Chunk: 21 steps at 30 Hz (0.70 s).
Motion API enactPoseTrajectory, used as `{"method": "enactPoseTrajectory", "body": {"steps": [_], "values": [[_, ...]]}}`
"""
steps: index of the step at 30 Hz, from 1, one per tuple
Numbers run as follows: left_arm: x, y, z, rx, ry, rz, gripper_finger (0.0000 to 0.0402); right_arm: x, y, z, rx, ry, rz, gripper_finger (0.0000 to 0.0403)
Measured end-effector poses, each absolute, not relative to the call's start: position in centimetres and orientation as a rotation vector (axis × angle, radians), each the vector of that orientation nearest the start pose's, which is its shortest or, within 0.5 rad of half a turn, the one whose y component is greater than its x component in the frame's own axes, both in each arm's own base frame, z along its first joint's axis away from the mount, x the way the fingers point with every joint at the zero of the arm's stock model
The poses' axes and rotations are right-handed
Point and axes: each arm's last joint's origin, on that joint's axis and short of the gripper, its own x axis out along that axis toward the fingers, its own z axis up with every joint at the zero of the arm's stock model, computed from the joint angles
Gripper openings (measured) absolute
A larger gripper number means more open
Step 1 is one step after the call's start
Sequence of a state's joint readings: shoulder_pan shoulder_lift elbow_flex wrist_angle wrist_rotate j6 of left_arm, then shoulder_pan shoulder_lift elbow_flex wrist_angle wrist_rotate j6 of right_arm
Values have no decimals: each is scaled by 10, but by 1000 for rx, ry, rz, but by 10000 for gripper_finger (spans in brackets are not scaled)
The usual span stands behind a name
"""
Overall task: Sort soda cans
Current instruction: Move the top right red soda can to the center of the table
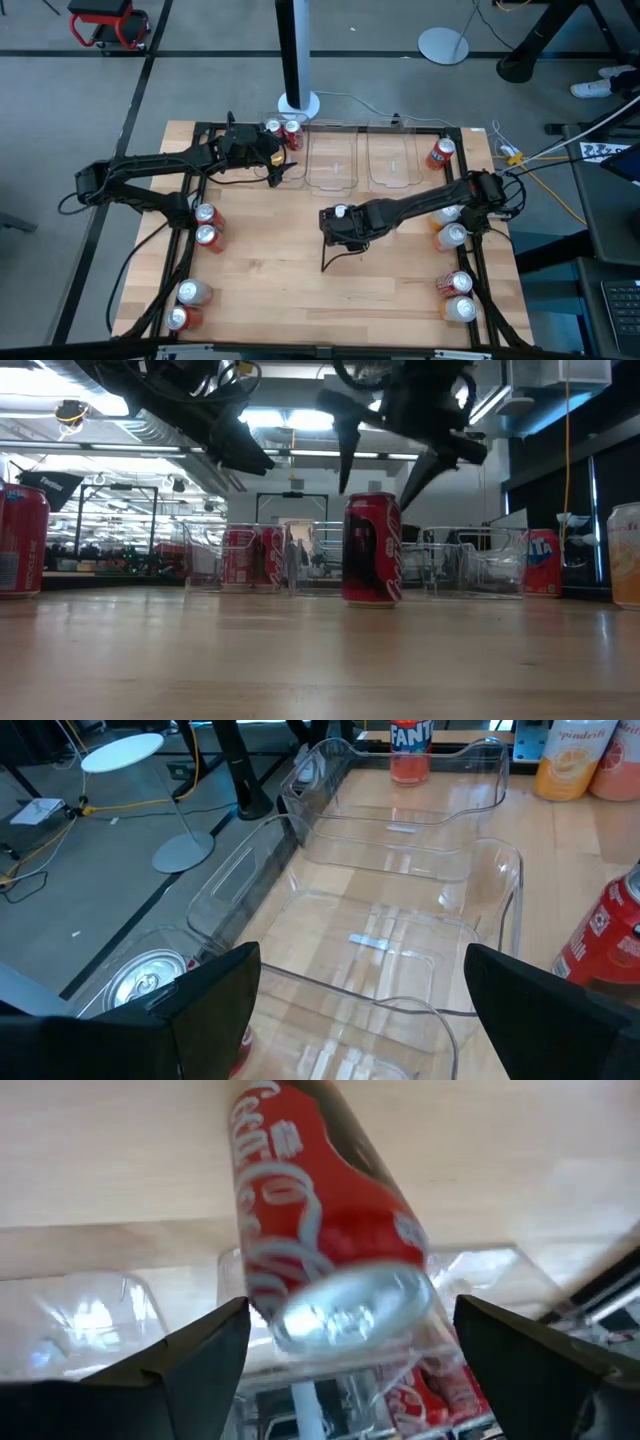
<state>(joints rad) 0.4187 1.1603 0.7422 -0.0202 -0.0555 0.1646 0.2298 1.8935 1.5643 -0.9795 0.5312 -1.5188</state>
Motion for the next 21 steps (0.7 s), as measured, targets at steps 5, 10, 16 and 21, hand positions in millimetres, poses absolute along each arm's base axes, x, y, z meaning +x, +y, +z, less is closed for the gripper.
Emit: {"method": "enactPoseTrajectory", "body": {"steps": [5, 10, 16, 21], "values": [[228, 103, 260, 84, 470, 427, 337, 365, 71, 269, -1651, 1301, 709, 348], [233, 94, 261, 109, 457, 329, 337, 338, 65, 293, -1507, 1283, 595, 349], [243, 75, 266, 148, 357, 82, 337, 287, 51, 303, -1434, 1242, 372, 349], [258, 64, 264, 184, 290, -25, 337, 251, 41, 305, -1414, 1096, 175, 349]]}}
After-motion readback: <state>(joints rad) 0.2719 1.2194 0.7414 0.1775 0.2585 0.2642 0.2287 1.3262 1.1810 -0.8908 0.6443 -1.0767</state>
